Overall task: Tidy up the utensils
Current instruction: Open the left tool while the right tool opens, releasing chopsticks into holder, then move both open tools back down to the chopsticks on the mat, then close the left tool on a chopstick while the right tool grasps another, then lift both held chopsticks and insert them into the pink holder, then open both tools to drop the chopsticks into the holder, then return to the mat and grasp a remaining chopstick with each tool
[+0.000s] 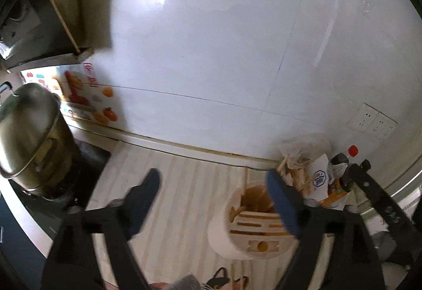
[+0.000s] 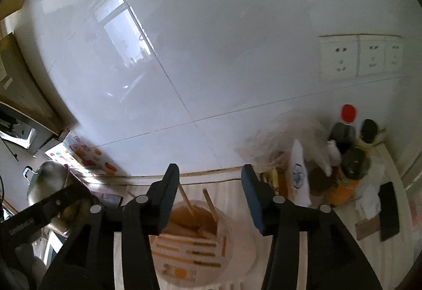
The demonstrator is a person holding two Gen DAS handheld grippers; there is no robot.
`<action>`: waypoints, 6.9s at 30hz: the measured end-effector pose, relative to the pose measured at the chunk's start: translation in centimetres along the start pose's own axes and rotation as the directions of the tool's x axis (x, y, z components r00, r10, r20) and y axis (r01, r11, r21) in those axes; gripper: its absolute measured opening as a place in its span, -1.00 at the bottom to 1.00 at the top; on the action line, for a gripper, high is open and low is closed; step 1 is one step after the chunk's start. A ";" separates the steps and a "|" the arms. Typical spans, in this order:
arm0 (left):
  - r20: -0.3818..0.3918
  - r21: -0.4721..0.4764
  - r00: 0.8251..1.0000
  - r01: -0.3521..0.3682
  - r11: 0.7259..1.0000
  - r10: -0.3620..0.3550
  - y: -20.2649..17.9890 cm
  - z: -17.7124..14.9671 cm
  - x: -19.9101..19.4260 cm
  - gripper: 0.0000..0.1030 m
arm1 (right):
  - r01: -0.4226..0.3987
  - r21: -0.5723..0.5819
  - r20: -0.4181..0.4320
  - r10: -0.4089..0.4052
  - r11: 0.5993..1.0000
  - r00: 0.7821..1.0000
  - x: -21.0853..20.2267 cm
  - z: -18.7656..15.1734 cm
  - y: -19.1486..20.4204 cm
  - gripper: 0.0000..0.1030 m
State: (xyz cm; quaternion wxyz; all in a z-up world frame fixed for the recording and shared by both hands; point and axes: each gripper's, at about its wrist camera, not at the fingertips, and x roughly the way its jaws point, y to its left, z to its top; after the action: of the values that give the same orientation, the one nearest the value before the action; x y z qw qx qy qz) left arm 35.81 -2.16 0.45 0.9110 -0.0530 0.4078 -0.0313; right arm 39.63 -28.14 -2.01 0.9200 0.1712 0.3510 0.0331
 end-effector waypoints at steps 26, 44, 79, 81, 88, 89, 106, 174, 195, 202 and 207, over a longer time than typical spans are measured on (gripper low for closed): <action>-0.444 0.125 0.891 -0.041 0.991 0.093 -0.7 -22.5 10.1 0.97 | 0.263 0.091 -0.364 -0.214 0.960 0.907 -2.8 -19.3 -10.2 0.21; -0.631 0.206 0.771 0.058 0.977 0.088 -6.4 -30.8 16.2 -0.47 | 0.336 0.077 -0.555 -0.239 0.939 0.797 1.1 -27.1 -14.8 -0.25; -0.601 0.235 0.781 -0.030 0.972 0.169 -0.2 -30.2 15.3 -0.90 | 0.279 -0.215 -0.653 -0.351 0.936 0.671 6.1 -28.5 -9.3 -0.86; -0.601 0.234 0.781 -0.030 0.972 0.169 -0.4 -30.3 15.5 -0.90 | 0.276 -0.230 -0.670 -0.357 0.933 0.651 5.9 -28.6 -9.8 -0.84; -0.603 0.226 0.780 -0.031 0.974 0.165 -0.6 -29.7 15.4 -0.90 | 0.261 -0.264 -0.672 -0.371 0.929 0.641 4.7 -28.8 -10.0 -0.83; -0.603 0.225 0.780 -0.032 0.974 0.165 -0.6 -29.7 15.4 -0.90 | 0.265 -0.266 -0.672 -0.375 0.927 0.639 4.6 -28.8 -9.8 -0.83; -0.544 0.256 0.817 -0.057 0.965 0.192 -1.6 -28.4 15.0 -0.91 | 0.285 -0.258 -0.644 -0.384 0.923 0.661 6.5 -30.5 -6.6 -0.86; -0.087 0.080 0.988 0.133 0.988 -0.126 -4.4 1.5 4.7 -0.81 | 0.059 -0.025 0.144 -0.055 0.998 0.988 6.6 -2.4 2.6 -0.85; -0.050 0.095 0.992 -0.114 0.989 0.119 1.5 -7.4 0.7 1.00 | 0.103 0.026 0.032 -0.104 0.994 0.994 -5.4 -6.1 -0.9 0.73; -0.228 0.149 0.952 -0.174 0.973 0.205 2.5 -15.9 6.5 1.00 | 0.191 -0.026 -0.154 -0.193 0.981 0.969 -3.1 -12.8 -2.7 0.74; -0.366 0.220 0.889 -0.203 0.954 0.273 2.8 -22.2 11.9 1.00 | 0.206 -0.059 -0.365 -0.214 0.977 0.906 1.7 -18.8 -4.4 0.73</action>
State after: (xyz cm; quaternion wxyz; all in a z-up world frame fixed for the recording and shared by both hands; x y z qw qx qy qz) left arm 27.26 -2.10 -23.40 0.8086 0.0857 0.5810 0.0351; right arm 28.31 -26.46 -17.64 0.8373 0.1145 0.5337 -0.0312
